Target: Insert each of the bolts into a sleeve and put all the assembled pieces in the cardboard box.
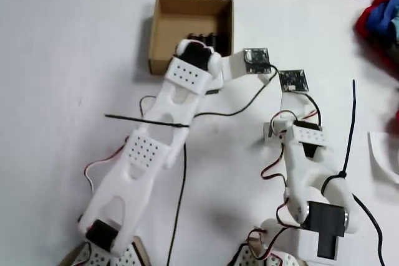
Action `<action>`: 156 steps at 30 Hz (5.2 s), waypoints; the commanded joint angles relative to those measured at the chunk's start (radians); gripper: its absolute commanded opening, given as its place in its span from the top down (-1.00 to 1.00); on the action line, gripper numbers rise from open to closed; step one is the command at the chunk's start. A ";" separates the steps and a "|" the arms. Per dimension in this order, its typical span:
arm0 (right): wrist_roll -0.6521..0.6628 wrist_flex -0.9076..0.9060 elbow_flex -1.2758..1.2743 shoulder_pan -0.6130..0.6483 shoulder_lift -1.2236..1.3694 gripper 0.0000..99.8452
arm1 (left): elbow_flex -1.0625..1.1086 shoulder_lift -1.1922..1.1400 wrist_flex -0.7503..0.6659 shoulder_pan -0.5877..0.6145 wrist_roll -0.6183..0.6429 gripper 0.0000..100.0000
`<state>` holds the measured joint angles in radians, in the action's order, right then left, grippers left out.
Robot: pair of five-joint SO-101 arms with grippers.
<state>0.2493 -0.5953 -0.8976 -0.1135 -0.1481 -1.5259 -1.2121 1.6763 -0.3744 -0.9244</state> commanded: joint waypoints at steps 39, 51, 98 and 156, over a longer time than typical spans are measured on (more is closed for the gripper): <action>-0.009 0.013 0.012 -0.012 -0.039 0.96 | -0.024 -0.117 0.109 -0.074 -0.069 0.95; -0.009 0.013 0.012 -0.012 -0.039 0.96 | -0.012 0.044 0.058 -0.021 0.017 0.79; -0.009 0.013 0.012 -0.012 -0.039 0.96 | 0.081 -0.040 0.095 -0.009 -0.054 0.67; -0.164 0.102 -0.195 -0.088 -0.297 0.96 | 0.090 0.470 0.110 0.063 0.715 0.95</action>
<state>0.1020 -0.5217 -1.0510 -0.2087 -0.3184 -1.4339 -0.8516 1.7699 -0.3391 -0.2770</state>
